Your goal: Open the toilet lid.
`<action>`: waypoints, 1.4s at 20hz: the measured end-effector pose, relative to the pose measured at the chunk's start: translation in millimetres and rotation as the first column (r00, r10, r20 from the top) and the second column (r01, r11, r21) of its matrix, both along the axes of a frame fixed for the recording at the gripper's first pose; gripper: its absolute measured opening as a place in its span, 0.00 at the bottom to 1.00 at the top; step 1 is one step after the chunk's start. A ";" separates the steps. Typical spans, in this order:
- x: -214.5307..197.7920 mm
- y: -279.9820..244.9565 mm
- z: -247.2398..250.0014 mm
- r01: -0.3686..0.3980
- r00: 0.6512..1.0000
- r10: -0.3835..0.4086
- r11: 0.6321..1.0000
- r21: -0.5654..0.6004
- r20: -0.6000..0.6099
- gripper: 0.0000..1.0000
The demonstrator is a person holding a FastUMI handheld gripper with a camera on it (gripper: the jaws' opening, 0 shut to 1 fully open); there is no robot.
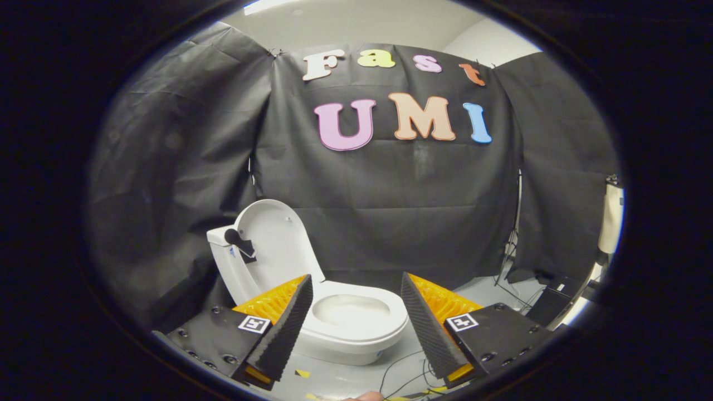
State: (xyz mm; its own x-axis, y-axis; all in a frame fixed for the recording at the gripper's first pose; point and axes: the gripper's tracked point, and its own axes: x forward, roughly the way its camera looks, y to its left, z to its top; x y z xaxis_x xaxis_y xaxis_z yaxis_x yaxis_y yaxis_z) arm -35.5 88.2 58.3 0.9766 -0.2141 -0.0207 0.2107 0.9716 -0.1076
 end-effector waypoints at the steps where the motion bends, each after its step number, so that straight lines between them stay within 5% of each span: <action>1: 0.2 -0.9 -0.9 0.003 1.000 -0.003 1.000 -0.002 -0.004 0.99; 28: 7.1 5.2 -25.0 -0.010 0.998 0.010 1.000 0.007 -0.062 0.99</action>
State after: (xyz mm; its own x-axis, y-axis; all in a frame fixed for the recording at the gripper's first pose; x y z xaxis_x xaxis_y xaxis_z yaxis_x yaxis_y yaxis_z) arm -28.4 93.4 33.4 0.9755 -0.2038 -0.0823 0.1940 0.9744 -0.1133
